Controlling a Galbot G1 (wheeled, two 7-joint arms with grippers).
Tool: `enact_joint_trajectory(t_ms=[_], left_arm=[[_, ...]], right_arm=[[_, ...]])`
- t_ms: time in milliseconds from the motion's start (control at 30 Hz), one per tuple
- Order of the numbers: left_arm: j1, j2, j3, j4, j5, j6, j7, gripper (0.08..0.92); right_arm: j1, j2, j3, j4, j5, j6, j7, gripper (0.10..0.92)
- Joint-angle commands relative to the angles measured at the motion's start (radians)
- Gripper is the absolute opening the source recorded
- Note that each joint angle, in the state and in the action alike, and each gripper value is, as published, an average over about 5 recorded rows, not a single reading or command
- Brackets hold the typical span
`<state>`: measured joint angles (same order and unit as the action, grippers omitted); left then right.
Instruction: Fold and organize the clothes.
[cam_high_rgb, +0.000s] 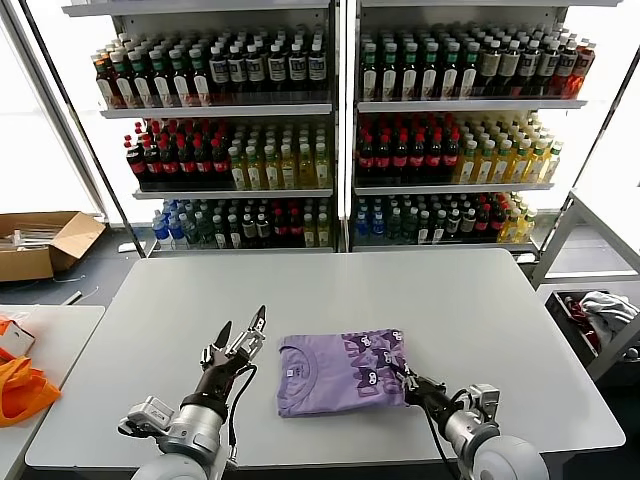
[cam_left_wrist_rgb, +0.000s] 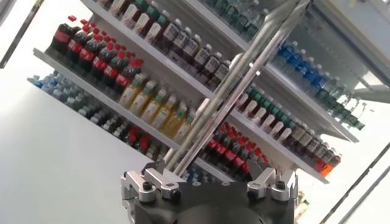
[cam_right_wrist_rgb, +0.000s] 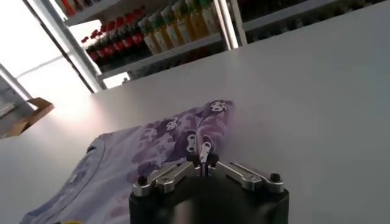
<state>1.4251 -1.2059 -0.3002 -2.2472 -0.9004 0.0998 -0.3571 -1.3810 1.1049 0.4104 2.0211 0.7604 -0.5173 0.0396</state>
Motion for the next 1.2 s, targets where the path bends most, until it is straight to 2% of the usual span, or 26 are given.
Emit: enact_joint_trajectory(t_ms=[33,133,300,500,733,833,1033,1200], left_arm=[[0.016,-0.011,-0.005,-0.012,0.014,0.0,0.002,0.823],[0.023,-0.012,-0.008,-0.015,0.018,-0.001,0.002,0.823],[0.031,-0.013,-0.007,-0.021,0.025,0.0,0.001,0.823],[0.029,-0.019,-0.001,-0.027,0.037,0.002,0.0,0.823],[0.063,-0.023,-0.022,-0.046,0.059,0.009,0.011,0.822],[0.079,-0.031,-0.046,-0.049,0.092,0.028,0.039,0.823],[0.081,-0.021,-0.075,-0.037,0.165,0.09,0.15,0.822],[0.071,-0.015,-0.069,-0.025,0.196,0.092,0.174,0.823]], right_arm=[[-0.197,-0.019,0.18,0.137,-0.309,0.048,-0.041,0.2],[-0.192,-0.004,0.209,0.133,-0.363,0.108,-0.013,0.286],[-0.132,-0.002,0.19,0.141,-0.336,0.177,0.0,0.424],[0.015,0.062,-0.077,0.115,-0.412,0.191,0.016,0.597],[0.138,0.137,-0.318,-0.02,-0.475,0.162,0.065,0.789],[0.154,0.142,-0.348,-0.077,-0.483,0.111,0.106,0.818],[0.139,0.116,-0.333,-0.118,-0.502,-0.029,0.164,0.823],[0.119,0.096,-0.271,-0.005,-0.456,-0.011,0.162,0.823]])
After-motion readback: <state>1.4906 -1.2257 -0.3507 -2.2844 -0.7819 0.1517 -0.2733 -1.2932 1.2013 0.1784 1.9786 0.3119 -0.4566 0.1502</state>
